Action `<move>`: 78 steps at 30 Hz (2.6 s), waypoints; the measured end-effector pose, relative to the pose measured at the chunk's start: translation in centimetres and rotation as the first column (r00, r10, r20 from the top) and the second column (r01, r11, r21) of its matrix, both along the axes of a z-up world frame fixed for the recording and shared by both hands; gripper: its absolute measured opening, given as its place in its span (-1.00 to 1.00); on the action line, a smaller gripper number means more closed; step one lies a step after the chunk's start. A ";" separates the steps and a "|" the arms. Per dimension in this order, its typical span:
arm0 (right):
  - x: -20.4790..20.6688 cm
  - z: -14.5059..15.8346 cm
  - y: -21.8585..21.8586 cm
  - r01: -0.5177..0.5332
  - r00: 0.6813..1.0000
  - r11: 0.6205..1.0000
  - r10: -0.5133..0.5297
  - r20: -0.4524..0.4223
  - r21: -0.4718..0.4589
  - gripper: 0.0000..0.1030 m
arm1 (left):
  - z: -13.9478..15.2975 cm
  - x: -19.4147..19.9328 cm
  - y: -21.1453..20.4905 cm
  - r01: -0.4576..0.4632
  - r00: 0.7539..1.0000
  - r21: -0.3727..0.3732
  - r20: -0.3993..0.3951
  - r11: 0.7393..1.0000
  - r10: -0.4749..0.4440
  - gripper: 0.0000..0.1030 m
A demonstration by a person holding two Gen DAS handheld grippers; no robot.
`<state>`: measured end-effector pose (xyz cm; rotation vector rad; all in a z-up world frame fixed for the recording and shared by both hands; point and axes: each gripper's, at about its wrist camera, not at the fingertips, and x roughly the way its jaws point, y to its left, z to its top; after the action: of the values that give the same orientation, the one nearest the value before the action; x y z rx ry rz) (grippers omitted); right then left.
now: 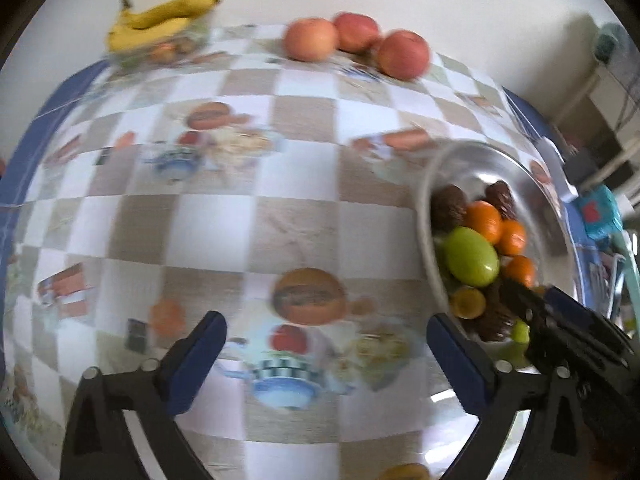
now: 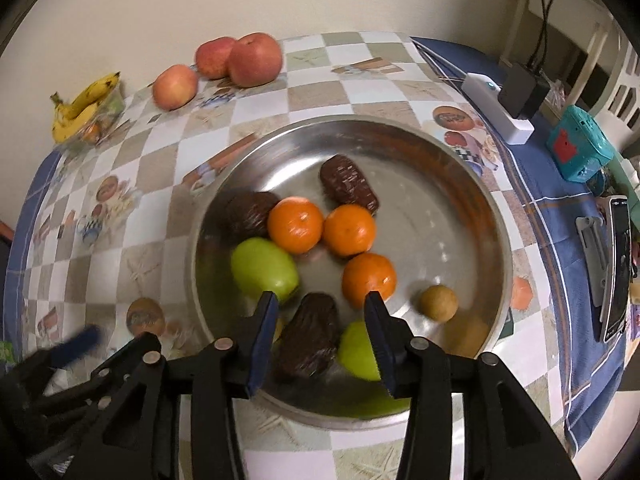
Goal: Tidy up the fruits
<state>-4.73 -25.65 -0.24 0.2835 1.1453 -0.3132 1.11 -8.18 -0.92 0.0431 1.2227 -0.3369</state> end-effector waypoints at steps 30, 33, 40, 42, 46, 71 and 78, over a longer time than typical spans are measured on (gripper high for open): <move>-3.1 0.7 3.3 -0.031 0.999 0.996 0.034 0.029 -0.082 0.82 | 1.5 -1.8 4.7 -0.050 0.993 0.157 0.114 0.986 0.032 1.00; -3.0 0.7 3.3 -0.027 0.999 0.996 0.030 0.034 -0.081 0.82 | 1.4 -1.7 4.8 -0.062 0.994 0.147 0.097 0.987 0.048 1.00; -3.0 0.6 3.3 -0.030 0.999 0.996 0.032 0.029 -0.080 0.82 | 1.4 -1.8 4.9 -0.086 0.992 0.195 0.109 0.977 0.066 1.00; -2.9 0.6 3.4 -0.034 0.999 0.996 0.036 0.029 -0.081 0.82 | 1.3 -1.7 5.0 -0.090 0.993 0.201 0.097 0.975 0.072 1.00; -2.9 0.6 3.3 -0.032 0.999 0.996 0.035 0.028 -0.078 0.82 | 1.1 -1.5 5.2 -0.105 0.993 0.202 0.080 0.974 0.090 1.00; -2.9 0.2 3.1 -0.022 1.000 0.996 0.023 0.014 -0.083 0.82 | 1.1 -1.2 5.8 -0.135 0.989 0.202 0.079 0.970 0.122 1.00; -2.9 0.1 3.1 -0.027 1.000 0.996 0.028 0.011 -0.088 0.82 | 1.0 -1.1 5.9 -0.143 0.989 0.206 0.077 0.968 0.130 1.00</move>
<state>-7.63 -22.56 -0.14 0.1921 1.1192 -0.3363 -0.01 -2.28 0.06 0.1510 1.1882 -0.0838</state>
